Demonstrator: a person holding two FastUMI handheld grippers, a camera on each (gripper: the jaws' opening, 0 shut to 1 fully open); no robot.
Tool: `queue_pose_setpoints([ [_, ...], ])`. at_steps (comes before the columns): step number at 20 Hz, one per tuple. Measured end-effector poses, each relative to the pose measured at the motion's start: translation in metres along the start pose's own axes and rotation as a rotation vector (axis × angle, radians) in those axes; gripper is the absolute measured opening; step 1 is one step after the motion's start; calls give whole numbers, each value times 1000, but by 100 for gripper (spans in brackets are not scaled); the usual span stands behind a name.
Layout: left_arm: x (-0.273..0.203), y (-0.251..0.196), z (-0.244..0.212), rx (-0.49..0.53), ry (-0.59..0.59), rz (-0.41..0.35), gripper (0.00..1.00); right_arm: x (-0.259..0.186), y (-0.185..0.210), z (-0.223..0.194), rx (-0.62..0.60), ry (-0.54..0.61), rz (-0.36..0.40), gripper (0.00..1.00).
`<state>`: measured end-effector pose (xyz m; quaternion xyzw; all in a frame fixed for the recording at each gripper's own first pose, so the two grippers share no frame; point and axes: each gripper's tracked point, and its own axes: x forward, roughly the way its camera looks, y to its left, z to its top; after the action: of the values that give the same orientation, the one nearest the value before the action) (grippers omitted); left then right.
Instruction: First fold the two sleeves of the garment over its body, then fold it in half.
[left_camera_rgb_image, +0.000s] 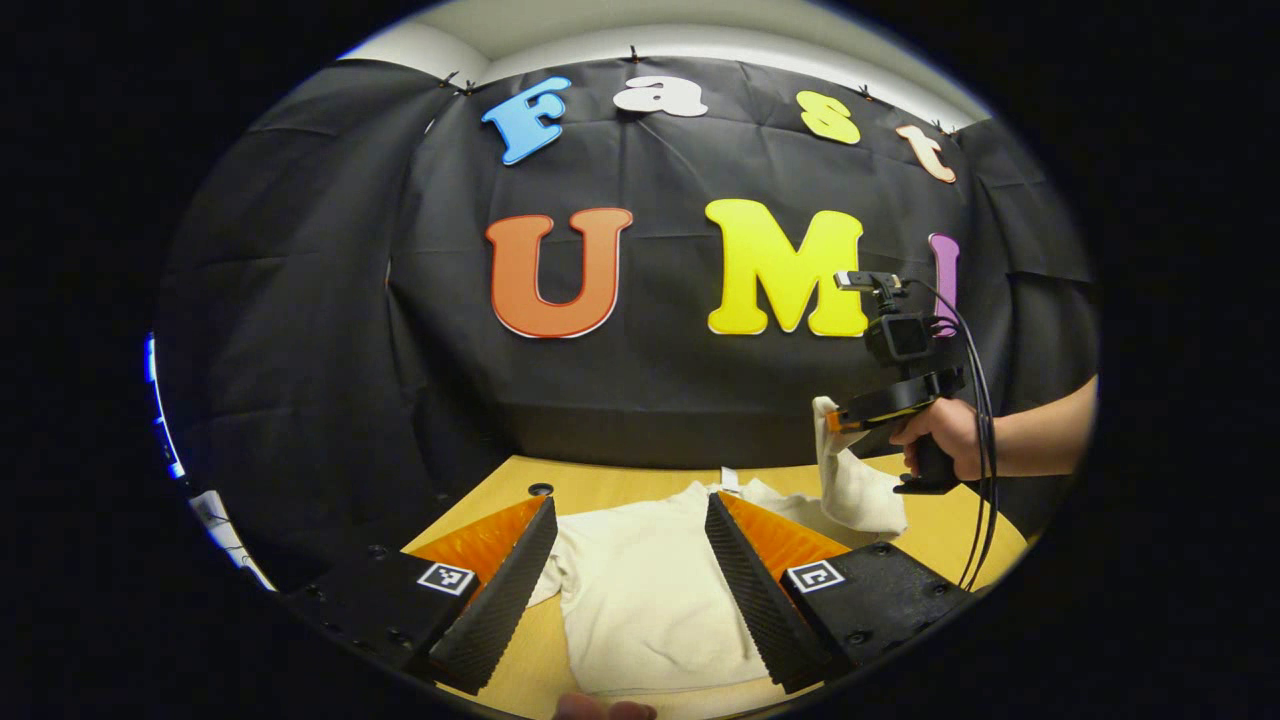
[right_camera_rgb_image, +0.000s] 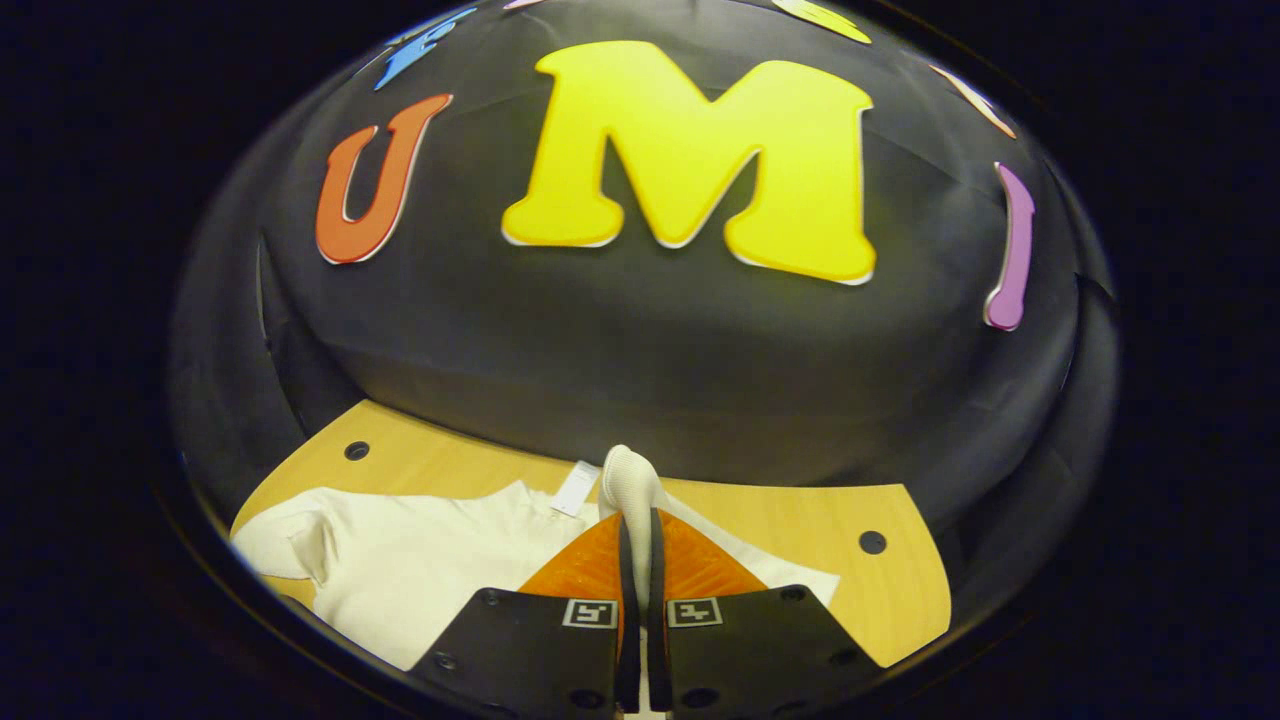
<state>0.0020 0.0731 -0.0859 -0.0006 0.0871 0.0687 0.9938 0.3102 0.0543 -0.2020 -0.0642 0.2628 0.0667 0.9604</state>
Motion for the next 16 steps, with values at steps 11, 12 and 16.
queue_pose_setpoints([
  [11, -14, 93, -25, -67, 46, 150, 97, 79, 210, -103, -173, 200, 180, 5],
  [12, -17, 101, -30, -76, 50, 160, 98, 83, 218, -108, -162, 208, 188, 5],
  [16, -21, 114, -42, -111, 78, 191, 97, 94, 238, -129, -135, 260, 210, 13],
])
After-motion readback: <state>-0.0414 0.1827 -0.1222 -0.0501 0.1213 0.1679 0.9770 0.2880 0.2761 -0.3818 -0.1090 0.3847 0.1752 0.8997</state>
